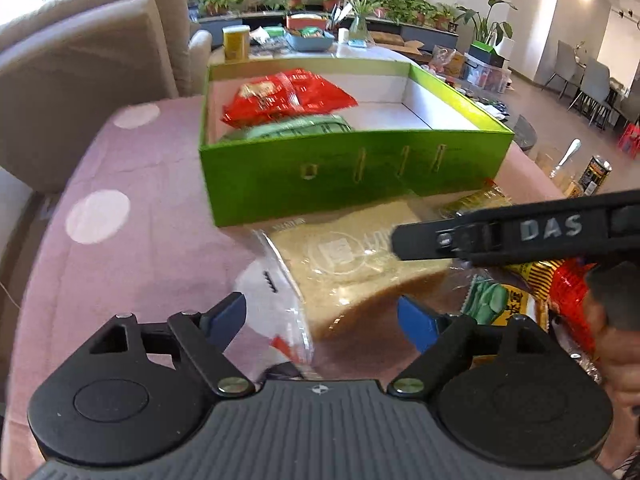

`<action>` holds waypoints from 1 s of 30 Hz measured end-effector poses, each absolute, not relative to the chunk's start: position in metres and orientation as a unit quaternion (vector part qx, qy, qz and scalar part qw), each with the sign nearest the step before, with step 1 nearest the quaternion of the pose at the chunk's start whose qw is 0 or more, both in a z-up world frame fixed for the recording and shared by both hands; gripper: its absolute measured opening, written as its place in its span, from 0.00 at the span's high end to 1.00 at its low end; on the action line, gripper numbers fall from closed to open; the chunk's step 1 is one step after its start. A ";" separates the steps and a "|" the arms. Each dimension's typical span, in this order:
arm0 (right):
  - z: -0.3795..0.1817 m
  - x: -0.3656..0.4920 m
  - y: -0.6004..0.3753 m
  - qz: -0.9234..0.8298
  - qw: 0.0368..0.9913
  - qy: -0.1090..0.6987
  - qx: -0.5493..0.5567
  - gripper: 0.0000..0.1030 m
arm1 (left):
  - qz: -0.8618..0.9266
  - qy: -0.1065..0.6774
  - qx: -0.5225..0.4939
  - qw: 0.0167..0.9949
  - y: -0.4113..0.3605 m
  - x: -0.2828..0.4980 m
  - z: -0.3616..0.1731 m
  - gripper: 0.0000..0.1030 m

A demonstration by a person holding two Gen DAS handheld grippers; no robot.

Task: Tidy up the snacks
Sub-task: 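Move the left tool to the wrapped bread loaf and grasp it, then lower the wrapped bread loaf into the green box and open the left tool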

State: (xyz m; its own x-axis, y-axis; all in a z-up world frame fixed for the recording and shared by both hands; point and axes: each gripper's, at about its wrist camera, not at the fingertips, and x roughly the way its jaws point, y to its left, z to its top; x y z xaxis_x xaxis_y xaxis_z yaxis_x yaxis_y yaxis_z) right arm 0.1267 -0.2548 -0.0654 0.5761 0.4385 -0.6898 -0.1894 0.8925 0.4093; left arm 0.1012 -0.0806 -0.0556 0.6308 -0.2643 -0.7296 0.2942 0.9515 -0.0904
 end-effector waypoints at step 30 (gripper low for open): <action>-0.008 0.106 -0.271 0.181 0.919 0.318 0.148 0.54 | -0.185 0.273 0.043 0.943 -0.105 0.079 0.018 0.39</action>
State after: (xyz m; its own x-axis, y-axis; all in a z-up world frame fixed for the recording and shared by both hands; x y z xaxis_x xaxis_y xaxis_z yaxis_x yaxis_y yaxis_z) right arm 0.1065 -0.2711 -0.0079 0.7317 0.4267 -0.5316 -0.2386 0.8909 0.3866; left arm 0.0791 -0.1054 0.0180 0.7823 -0.3250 -0.5314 0.3724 0.9279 -0.0192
